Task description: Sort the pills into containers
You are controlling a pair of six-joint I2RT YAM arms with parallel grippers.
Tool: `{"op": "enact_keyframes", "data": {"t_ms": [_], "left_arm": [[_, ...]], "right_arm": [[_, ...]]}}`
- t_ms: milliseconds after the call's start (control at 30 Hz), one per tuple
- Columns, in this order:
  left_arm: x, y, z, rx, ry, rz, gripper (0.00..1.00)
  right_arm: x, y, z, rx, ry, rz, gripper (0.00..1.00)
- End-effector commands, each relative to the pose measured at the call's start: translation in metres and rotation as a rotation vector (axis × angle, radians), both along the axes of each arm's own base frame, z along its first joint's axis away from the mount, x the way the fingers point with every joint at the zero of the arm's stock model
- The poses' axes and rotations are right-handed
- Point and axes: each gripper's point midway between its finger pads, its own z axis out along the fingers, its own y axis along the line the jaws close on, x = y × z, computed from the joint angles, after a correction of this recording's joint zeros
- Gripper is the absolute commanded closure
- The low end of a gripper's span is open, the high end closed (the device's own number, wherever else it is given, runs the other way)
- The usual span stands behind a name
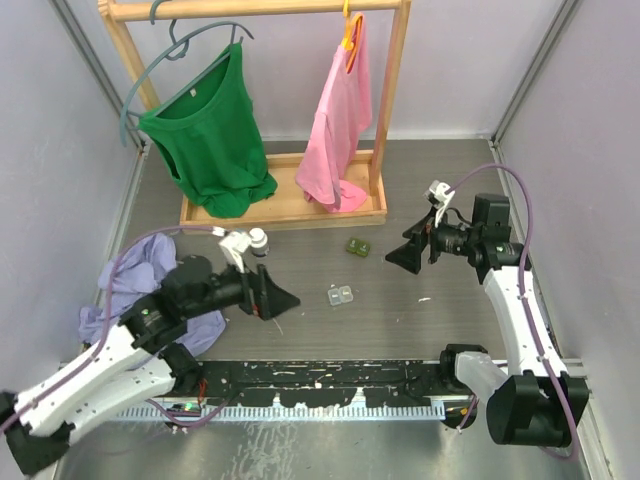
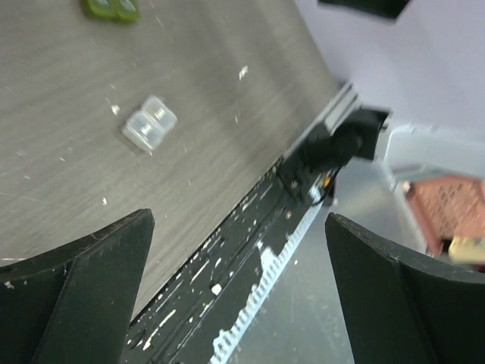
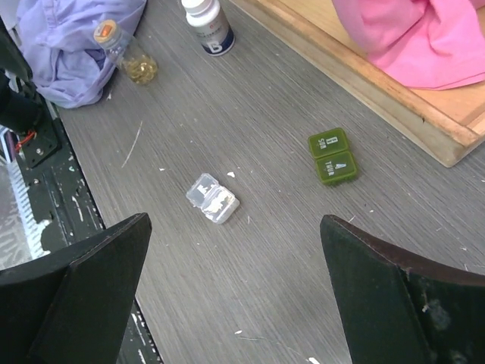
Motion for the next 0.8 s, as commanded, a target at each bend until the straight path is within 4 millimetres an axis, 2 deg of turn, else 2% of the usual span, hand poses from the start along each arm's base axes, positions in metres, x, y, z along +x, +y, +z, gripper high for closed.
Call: {"op": "enact_keyframes", "data": {"t_ms": [0,200,367,500,600,767], "left_arm": [[0.006,-0.035,-0.006,0.003,-0.131,0.006,0.02],[0.021,-0.065,-0.045,-0.004,-0.077,0.048,0.01],[0.033,-0.079,-0.070,0.063,-0.085,0.041,0.02],[0.028,-0.091,-0.088,0.124,-0.224,-0.102,0.07],[0.024,-0.094,-0.098,0.164,-0.385,-0.208,0.08],[0.023,-0.092,-0.112,0.236,-0.638,-0.326,0.05]], "right_arm": [[0.009,0.000,-0.006,-0.015,-0.095,0.045,0.00],[0.007,-0.003,-0.027,-0.055,-0.105,0.062,0.00],[-0.004,0.001,-0.030,-0.059,-0.160,0.113,0.00],[-0.020,0.007,-0.033,-0.047,-0.226,0.199,0.00],[-0.032,0.011,-0.037,-0.049,-0.272,0.271,0.00],[-0.034,0.011,-0.039,-0.053,-0.273,0.283,0.00]]}}
